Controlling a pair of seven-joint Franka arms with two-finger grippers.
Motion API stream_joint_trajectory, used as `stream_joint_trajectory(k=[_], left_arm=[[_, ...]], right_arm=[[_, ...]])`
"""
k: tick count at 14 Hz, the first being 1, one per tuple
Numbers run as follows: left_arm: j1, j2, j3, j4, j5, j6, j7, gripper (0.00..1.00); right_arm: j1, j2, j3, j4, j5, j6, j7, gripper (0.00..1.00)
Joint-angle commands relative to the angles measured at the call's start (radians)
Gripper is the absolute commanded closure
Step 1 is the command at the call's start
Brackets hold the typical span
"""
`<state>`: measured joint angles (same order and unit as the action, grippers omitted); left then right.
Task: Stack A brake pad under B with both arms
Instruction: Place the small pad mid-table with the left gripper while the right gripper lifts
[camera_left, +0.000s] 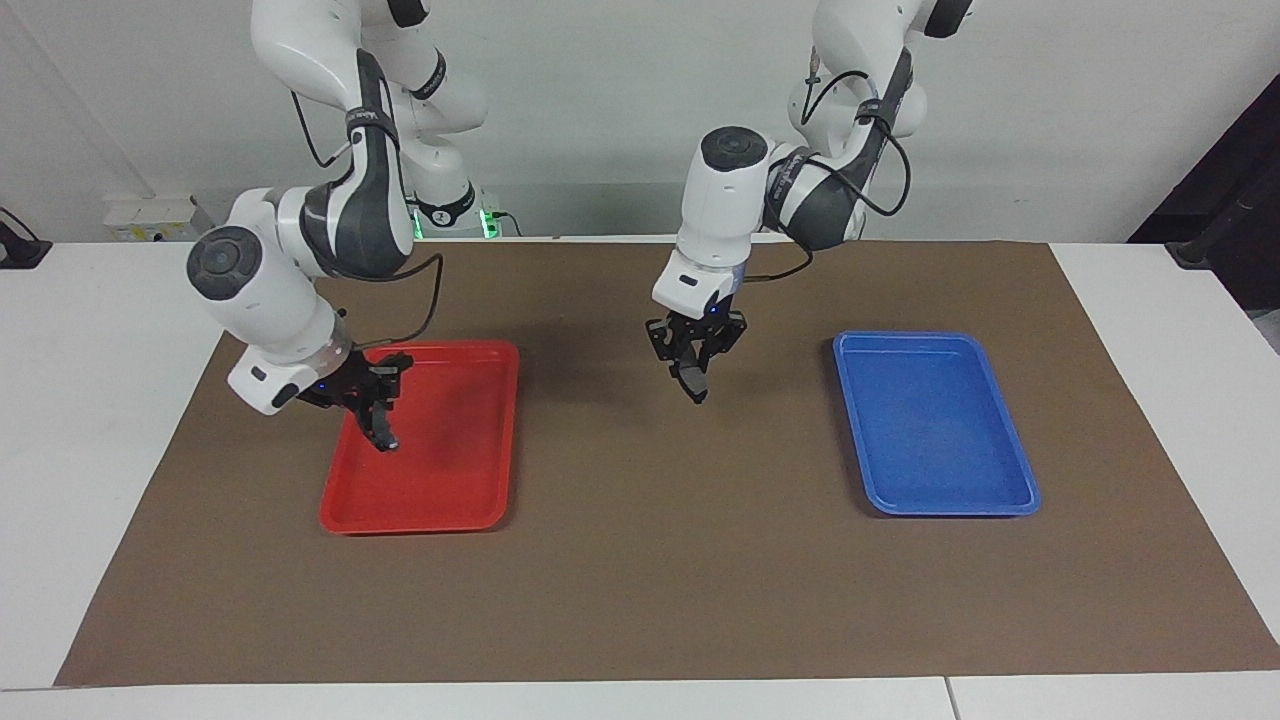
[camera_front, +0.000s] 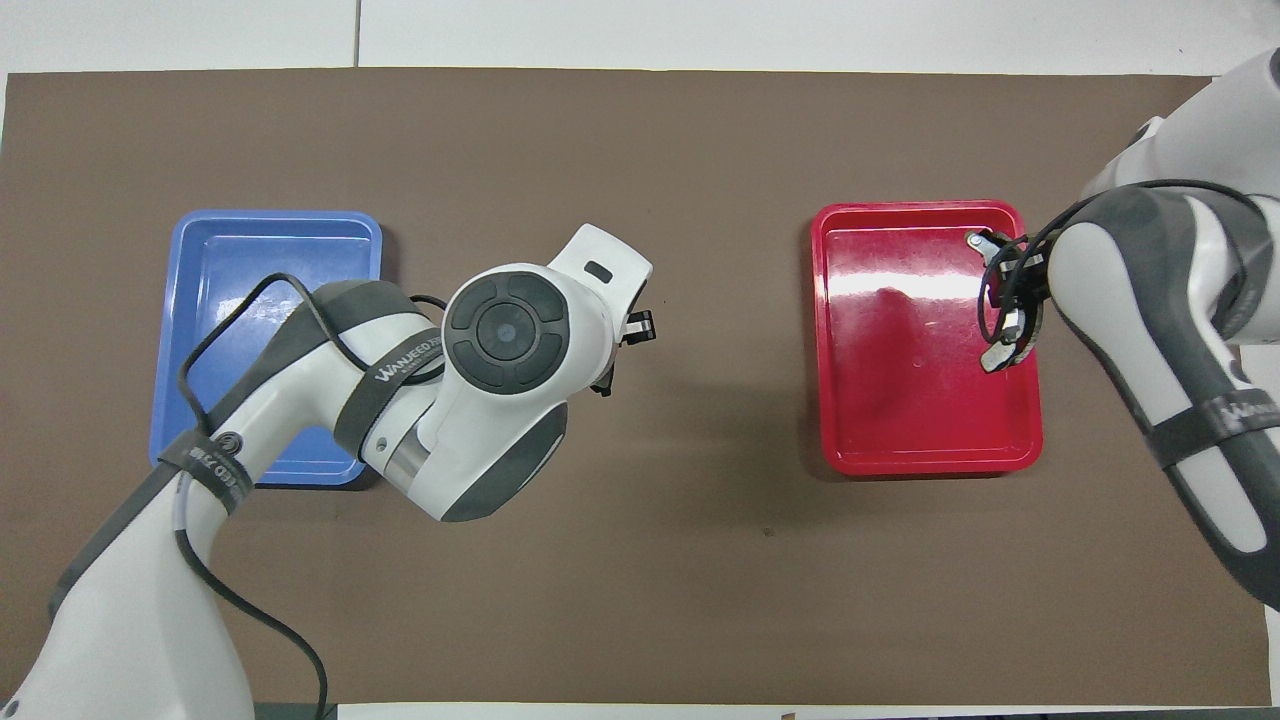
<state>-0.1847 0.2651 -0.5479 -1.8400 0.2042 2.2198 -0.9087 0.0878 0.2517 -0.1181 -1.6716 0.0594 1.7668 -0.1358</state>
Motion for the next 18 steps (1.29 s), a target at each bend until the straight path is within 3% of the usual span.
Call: stream_joint_trajectory(k=[1,3,7,11,13,16,18], left_arm=[[-0.041,0.087,-0.001,0.001,0.13,0.056,-0.086,0.99],[-0.059,0.159,-0.003,0.002,0.237,0.112,-0.169,0.99],[-0.081,0.236,-0.009,0.01,0.247,0.176,-0.173,0.99],[-0.099,0.259,-0.006,0.012,0.245,0.173,-0.173,0.99],[-0.099,0.26,-0.006,0.012,0.245,0.164,-0.173,0.87],[-0.099,0.26,-0.004,0.013,0.244,0.162,-0.174,0.47],[-0.099,0.26,-0.001,0.025,0.245,0.161,-0.174,0.35]], right_arm=[[-0.026,-0.006,0.005,0.084,0.019,-0.081,-0.033,0.99],[-0.031,-0.018,0.0,0.088,0.016,-0.105,-0.037,1.0],[-0.049,-0.02,0.003,0.089,0.019,-0.109,-0.044,1.0],[-0.048,-0.02,0.005,0.087,0.019,-0.106,-0.038,1.0],[-0.048,-0.02,0.005,0.087,0.017,-0.104,-0.038,1.0],[-0.048,-0.02,0.005,0.087,0.017,-0.102,-0.038,1.0],[-0.048,-0.02,0.005,0.087,0.017,-0.102,-0.038,1.0]])
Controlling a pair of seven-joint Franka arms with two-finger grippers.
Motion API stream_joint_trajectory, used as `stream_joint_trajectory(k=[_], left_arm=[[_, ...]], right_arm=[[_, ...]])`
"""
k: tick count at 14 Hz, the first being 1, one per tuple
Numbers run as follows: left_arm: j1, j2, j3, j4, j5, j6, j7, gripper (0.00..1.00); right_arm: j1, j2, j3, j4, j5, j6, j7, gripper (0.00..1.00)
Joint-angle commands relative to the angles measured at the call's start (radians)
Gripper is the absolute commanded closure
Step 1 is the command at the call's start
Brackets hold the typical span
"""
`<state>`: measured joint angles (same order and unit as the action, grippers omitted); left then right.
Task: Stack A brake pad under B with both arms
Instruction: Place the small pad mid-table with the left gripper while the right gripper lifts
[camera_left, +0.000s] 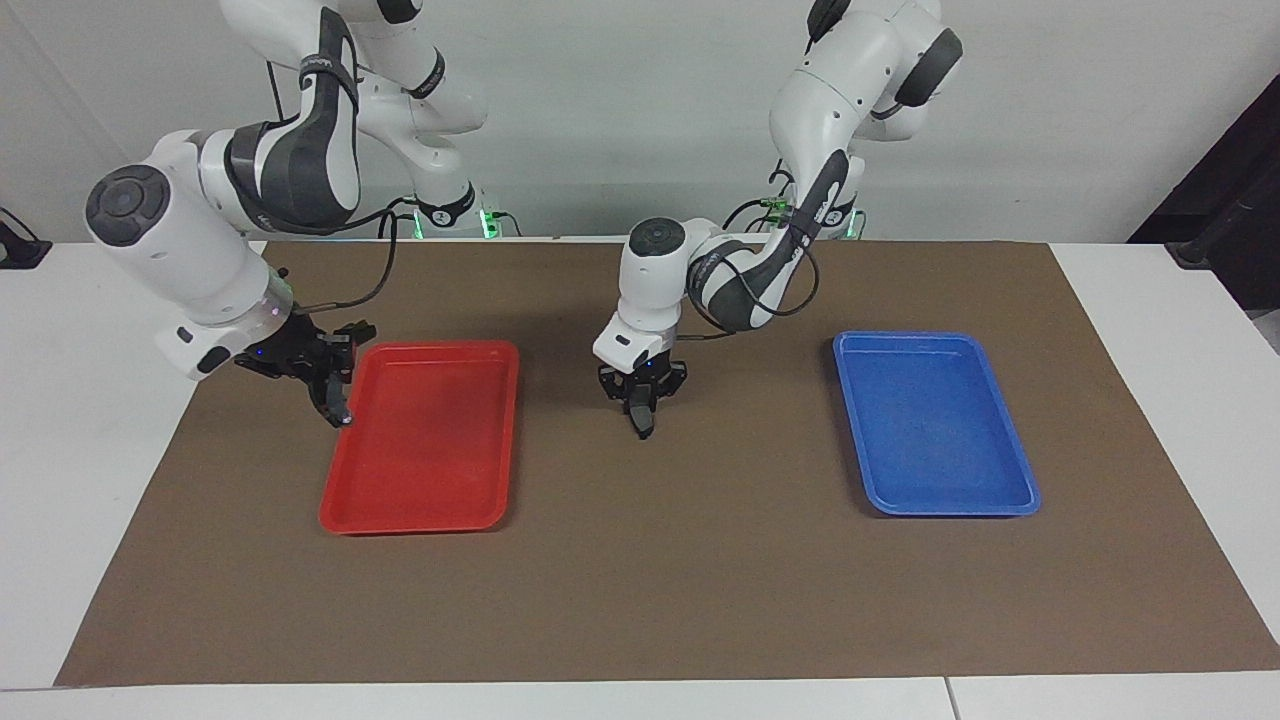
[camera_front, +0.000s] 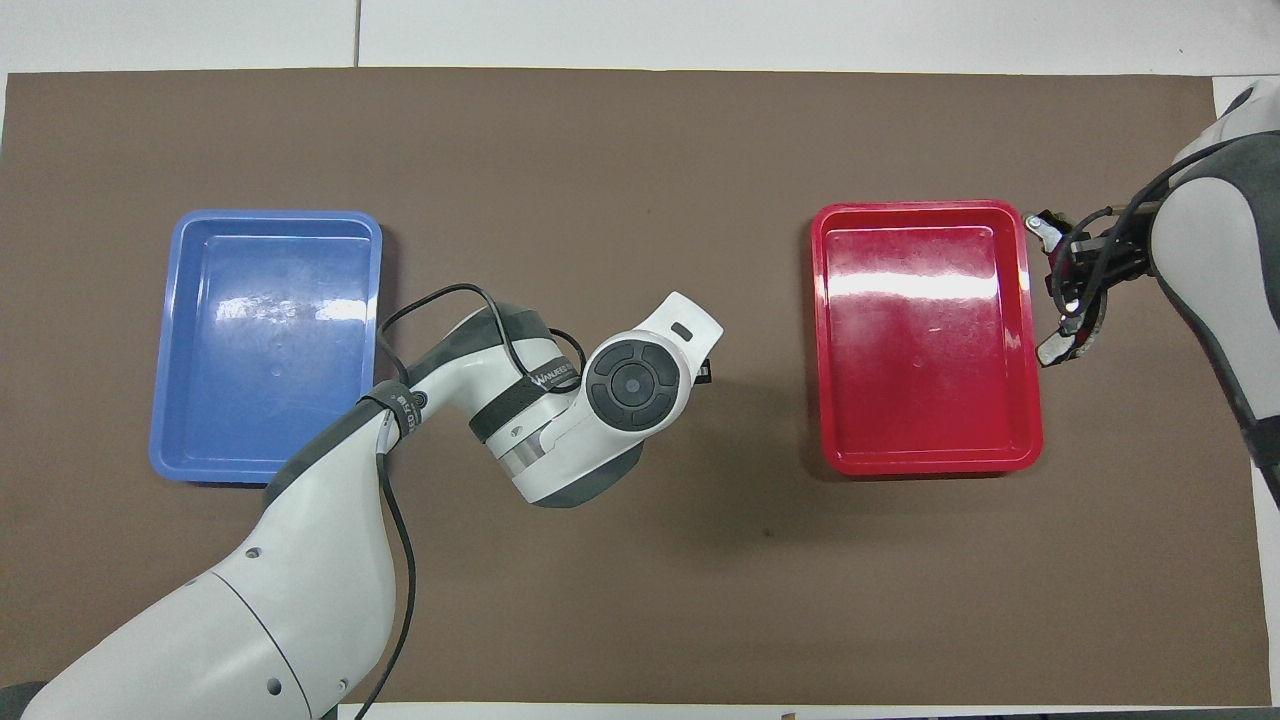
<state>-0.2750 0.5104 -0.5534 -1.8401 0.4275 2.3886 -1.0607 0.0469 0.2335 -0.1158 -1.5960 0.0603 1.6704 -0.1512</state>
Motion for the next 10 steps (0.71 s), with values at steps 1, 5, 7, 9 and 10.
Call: stream_joint_trajectory(k=[1,5,7,9,10], left_arm=[[-0.009,0.014,0.006,0.027,0.022,-0.009,-0.024,0.33],[-0.012,0.01,0.012,0.14,0.022,-0.161,-0.01,0.16],[0.003,-0.007,0.017,0.176,0.02,-0.228,0.001,0.02],[0.042,-0.058,0.009,0.177,0.011,-0.281,0.037,0.01],[0.052,-0.078,0.006,0.179,0.008,-0.325,0.048,0.01]], right_arm=[[-0.007,-0.002,0.002,0.011,0.016,-0.006,-0.022,1.0],[-0.005,0.0,0.005,0.013,0.016,-0.006,-0.025,1.0],[-0.005,0.0,0.007,0.013,0.015,-0.008,-0.028,1.0],[-0.002,0.0,0.011,0.014,0.016,-0.009,-0.031,1.0],[-0.002,0.001,0.039,0.016,0.016,-0.008,-0.03,1.0]])
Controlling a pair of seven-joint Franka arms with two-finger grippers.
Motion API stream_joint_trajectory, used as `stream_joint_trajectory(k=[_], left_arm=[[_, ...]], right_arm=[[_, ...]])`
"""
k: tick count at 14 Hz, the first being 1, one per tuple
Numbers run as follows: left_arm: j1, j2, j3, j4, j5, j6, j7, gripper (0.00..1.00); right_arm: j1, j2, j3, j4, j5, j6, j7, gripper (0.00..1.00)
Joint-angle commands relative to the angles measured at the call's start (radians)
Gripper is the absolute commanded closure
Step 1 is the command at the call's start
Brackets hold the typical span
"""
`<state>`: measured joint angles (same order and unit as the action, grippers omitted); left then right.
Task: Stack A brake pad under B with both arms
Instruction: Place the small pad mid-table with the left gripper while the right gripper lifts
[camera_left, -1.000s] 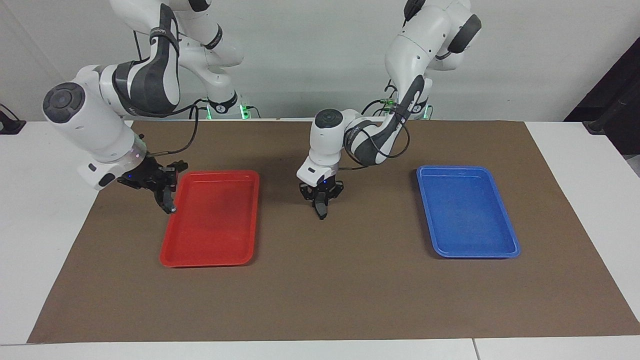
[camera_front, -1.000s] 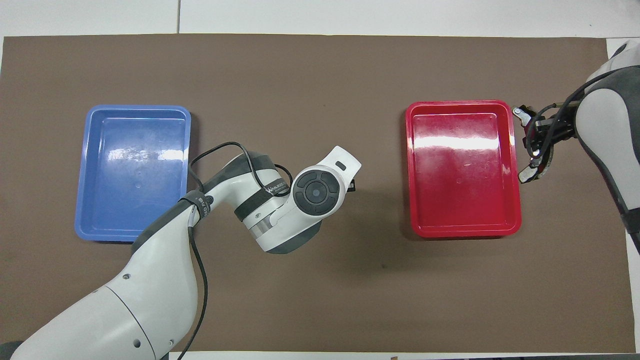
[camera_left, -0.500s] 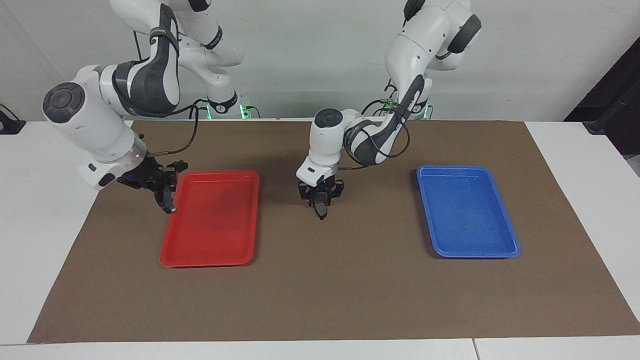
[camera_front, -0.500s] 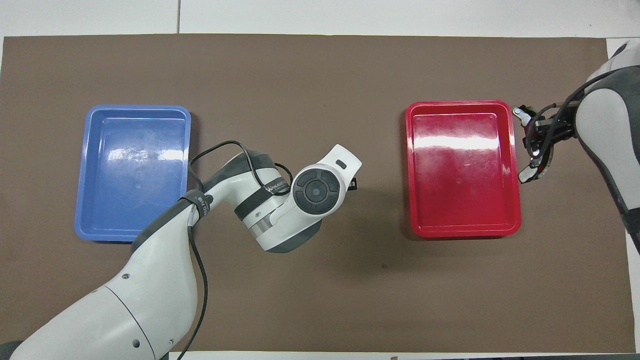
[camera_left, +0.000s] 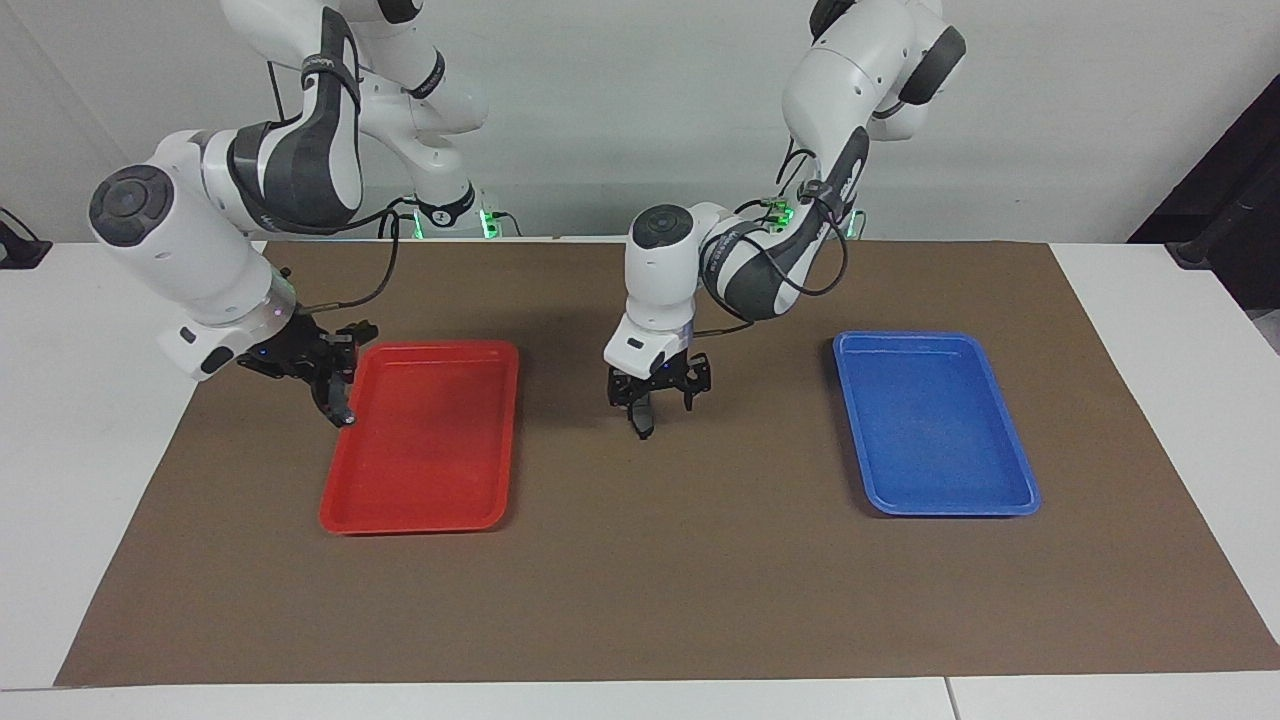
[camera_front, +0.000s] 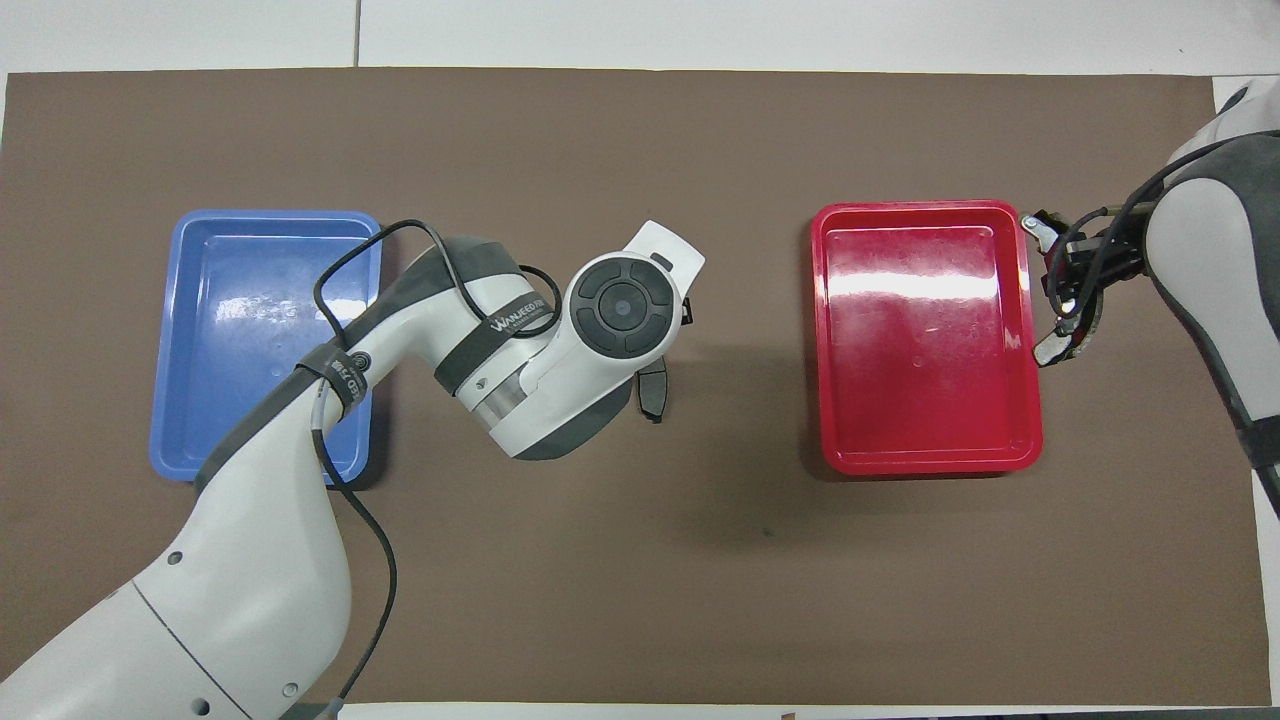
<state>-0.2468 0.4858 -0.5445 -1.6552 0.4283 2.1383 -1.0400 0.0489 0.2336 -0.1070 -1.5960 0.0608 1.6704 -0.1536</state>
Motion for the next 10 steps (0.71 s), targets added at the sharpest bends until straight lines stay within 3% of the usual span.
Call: stream_joint_trajectory(k=[1,3,7,10], left_arm=[[0.04,-0.085,-0.005,-0.006,0.006,-0.122,0.052,0.01],[0.078,-0.143,-0.006,-0.006,-0.058,-0.194,0.15,0.01],[0.179,-0.266,0.015,-0.005,-0.189,-0.339,0.423,0.01],[0.207,-0.366,0.116,0.003,-0.23,-0.426,0.59,0.01]], right_arm=[[-0.003,0.003,0.055,0.025,0.016,-0.006,-0.026,1.0],[0.021,0.009,0.11,0.044,0.011,0.009,-0.017,1.0],[0.184,0.029,0.113,0.045,0.019,0.095,0.147,1.0],[0.262,0.082,0.113,0.05,0.078,0.141,0.236,1.0]])
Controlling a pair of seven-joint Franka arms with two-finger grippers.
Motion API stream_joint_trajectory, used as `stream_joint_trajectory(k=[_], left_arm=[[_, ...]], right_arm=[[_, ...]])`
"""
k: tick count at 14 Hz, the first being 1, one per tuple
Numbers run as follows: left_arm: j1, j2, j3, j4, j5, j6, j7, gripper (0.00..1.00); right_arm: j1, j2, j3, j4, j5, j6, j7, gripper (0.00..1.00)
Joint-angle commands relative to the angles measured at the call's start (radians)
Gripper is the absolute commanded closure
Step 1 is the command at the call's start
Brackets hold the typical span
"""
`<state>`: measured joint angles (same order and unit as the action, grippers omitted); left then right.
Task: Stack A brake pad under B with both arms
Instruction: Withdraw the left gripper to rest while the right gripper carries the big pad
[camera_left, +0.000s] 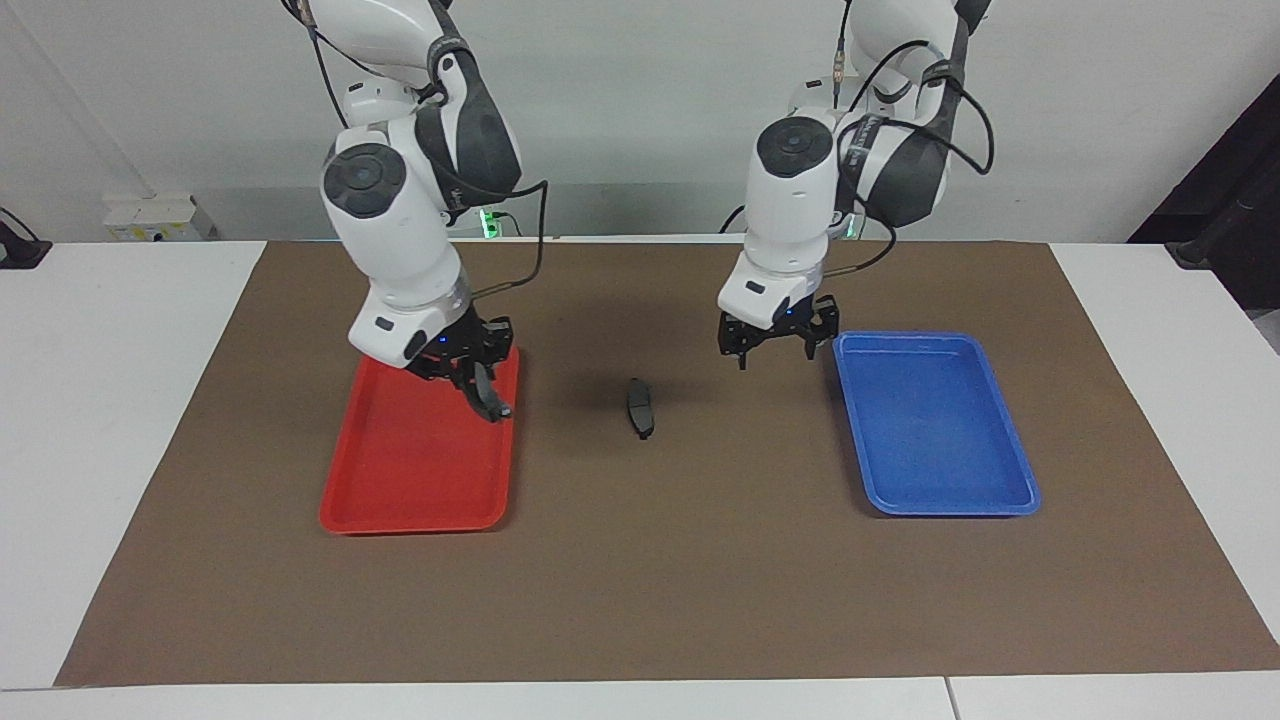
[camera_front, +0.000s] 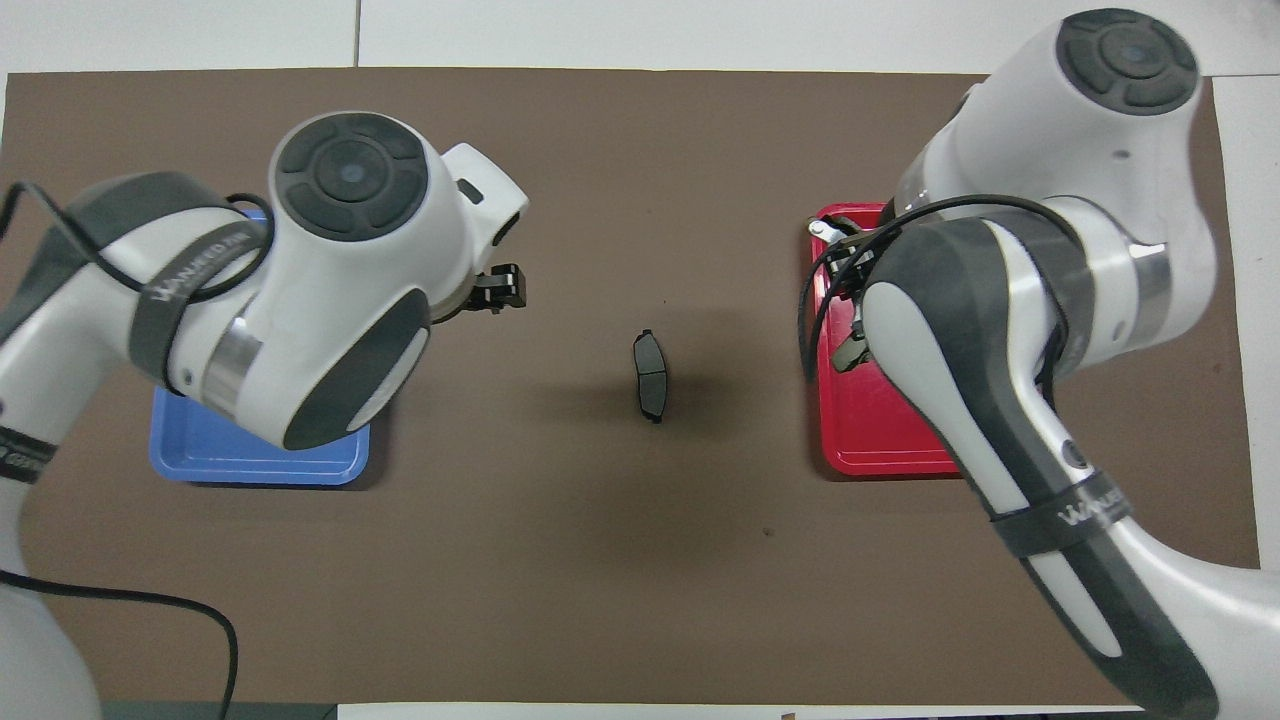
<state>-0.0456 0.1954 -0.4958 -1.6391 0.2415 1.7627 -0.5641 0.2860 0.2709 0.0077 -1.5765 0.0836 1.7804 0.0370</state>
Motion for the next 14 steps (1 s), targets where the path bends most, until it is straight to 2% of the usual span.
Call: stream_joint_trajectory(k=[1,3,5,8,12,14], left_arm=[[0.009,-0.102,0.113,-0.013,-0.094,-0.074,0.183,0.01],[0.01,-0.146,0.224,-0.007,-0.145,-0.13,0.317,0.01],[0.024,-0.174,0.285,0.028,-0.149,-0.193,0.389,0.01],[0.09,-0.209,0.316,0.041,-0.174,-0.236,0.484,0.01],[0.09,-0.228,0.332,0.032,-0.188,-0.207,0.478,0.01],[0.078,-0.243,0.341,0.003,-0.189,-0.187,0.463,0.01]], right_arm=[[0.044,0.06,-0.002,0.032,0.07,0.069,0.096,1.0],[0.1,0.118,-0.002,0.032,0.061,0.118,0.148,1.0],[0.126,0.158,-0.002,0.032,0.061,0.157,0.165,1.0],[0.171,0.171,-0.002,0.006,0.062,0.182,0.167,1.0],[0.2,0.162,-0.002,-0.046,0.062,0.183,0.167,1.0],[0.208,0.148,-0.002,-0.098,0.062,0.229,0.167,1.0]])
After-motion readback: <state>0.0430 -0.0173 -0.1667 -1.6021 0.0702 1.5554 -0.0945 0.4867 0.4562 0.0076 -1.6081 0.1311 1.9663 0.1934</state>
